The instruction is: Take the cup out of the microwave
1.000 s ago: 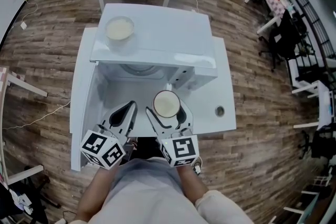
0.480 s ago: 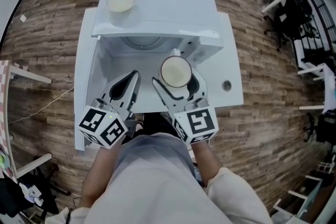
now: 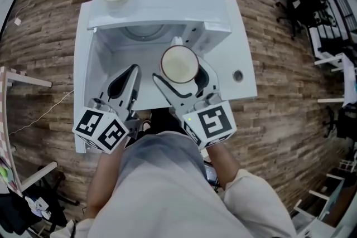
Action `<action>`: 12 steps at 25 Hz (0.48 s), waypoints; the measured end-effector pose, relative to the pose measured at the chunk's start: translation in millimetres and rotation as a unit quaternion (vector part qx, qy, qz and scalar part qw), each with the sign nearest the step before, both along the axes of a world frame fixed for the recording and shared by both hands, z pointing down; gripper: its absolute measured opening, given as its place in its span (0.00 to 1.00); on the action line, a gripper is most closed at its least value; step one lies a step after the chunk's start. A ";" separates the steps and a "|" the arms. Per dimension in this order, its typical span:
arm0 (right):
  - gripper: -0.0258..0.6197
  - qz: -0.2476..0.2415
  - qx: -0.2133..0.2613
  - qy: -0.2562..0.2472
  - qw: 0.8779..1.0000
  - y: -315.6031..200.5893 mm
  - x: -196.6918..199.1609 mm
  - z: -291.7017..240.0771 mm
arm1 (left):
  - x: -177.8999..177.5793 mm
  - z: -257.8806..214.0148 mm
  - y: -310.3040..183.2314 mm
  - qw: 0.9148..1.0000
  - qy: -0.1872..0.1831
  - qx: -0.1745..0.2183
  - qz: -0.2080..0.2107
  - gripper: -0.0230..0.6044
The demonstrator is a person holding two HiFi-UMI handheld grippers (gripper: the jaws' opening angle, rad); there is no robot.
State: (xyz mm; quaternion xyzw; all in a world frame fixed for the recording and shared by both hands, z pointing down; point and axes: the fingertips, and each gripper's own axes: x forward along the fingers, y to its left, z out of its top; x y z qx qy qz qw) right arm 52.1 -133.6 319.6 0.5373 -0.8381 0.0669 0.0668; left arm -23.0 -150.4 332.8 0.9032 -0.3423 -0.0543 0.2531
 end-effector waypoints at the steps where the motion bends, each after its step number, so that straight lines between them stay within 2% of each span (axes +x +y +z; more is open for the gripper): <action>1: 0.63 0.000 0.000 -0.001 1.000 0.5 0.1 -1.0 | -0.1 -0.4 0.0 1.000 0.001 0.000 0.000 0.05; 12: 0.63 0.022 0.015 -0.015 1.000 -1.2 14.7 -15.5 | 6.7 -2.7 1.1 1.000 0.007 0.000 0.008 0.05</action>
